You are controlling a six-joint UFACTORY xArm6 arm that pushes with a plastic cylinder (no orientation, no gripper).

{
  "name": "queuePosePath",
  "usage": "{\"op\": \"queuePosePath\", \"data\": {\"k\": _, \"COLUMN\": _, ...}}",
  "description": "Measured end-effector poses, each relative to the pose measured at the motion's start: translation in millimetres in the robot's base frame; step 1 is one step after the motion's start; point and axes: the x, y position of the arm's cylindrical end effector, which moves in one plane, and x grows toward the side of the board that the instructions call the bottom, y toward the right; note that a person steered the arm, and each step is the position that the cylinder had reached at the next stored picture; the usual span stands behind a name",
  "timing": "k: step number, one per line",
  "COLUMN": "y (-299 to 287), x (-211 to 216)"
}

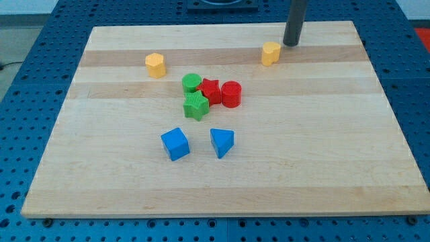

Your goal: Move the yellow heart closely to the red circle

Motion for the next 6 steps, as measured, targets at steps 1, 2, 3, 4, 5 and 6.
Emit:
{"op": "queuePosePath", "data": {"k": 1, "y": -43.6, "x": 24.6}}
{"op": "queuePosePath", "data": {"k": 2, "y": -70.2, "x": 29.1}}
{"op": "queuePosePath", "data": {"k": 3, "y": -79.1, "x": 34.5}}
{"op": "queuePosePath", "data": {"k": 4, "y": -63.3, "x": 38.1}}
{"op": "queuePosePath", "data": {"k": 5, "y": -76.0, "x": 45.6}}
{"op": "queuePosePath", "data": {"k": 6, "y": -70.3, "x": 60.9}}
